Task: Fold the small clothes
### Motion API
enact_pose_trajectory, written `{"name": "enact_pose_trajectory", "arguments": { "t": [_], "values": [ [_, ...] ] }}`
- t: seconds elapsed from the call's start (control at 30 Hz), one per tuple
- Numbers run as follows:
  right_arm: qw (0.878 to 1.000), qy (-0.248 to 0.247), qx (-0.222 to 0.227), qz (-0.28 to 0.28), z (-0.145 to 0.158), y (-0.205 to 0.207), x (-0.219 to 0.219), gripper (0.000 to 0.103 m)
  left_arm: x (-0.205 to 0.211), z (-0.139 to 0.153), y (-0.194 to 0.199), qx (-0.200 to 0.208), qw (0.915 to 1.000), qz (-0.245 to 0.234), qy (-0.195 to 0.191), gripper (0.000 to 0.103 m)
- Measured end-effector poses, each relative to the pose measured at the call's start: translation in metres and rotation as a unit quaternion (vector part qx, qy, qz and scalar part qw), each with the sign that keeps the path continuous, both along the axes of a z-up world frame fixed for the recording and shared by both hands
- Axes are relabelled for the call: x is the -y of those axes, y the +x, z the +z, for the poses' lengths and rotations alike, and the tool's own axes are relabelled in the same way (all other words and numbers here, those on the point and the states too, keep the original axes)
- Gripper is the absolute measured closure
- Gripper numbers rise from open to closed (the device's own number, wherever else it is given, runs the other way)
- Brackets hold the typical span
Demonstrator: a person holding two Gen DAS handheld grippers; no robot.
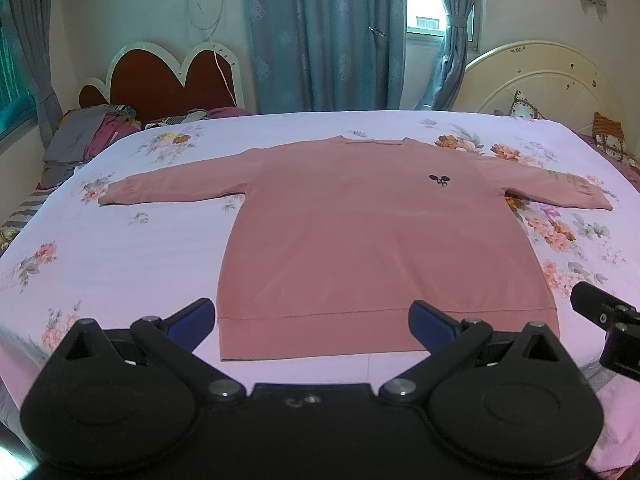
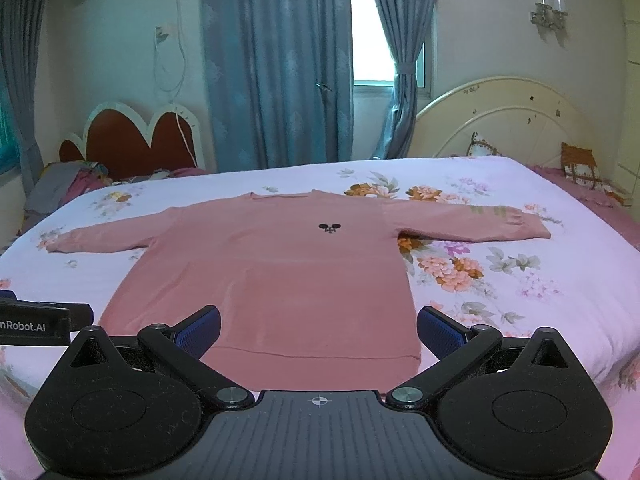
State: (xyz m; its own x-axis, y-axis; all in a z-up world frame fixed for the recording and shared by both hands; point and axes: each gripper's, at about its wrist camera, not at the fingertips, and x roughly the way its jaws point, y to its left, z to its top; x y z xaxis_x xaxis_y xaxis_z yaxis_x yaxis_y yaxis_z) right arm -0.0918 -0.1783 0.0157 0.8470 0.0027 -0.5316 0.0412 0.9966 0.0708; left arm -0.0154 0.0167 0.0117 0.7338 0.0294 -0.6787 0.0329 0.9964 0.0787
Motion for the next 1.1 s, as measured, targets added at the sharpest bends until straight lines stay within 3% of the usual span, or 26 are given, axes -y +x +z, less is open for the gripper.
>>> {"name": "enact_pose_trajectory", "arguments": {
  "t": [1.1],
  "values": [
    [1.0, 0.003, -0.001, -0.004, -0.0001, 0.0009, 0.0067, 0.0, 0.0031, -0.0026, 0.0005, -0.005, 1.0, 0.002, -0.001, 0.0]
  ]
}}
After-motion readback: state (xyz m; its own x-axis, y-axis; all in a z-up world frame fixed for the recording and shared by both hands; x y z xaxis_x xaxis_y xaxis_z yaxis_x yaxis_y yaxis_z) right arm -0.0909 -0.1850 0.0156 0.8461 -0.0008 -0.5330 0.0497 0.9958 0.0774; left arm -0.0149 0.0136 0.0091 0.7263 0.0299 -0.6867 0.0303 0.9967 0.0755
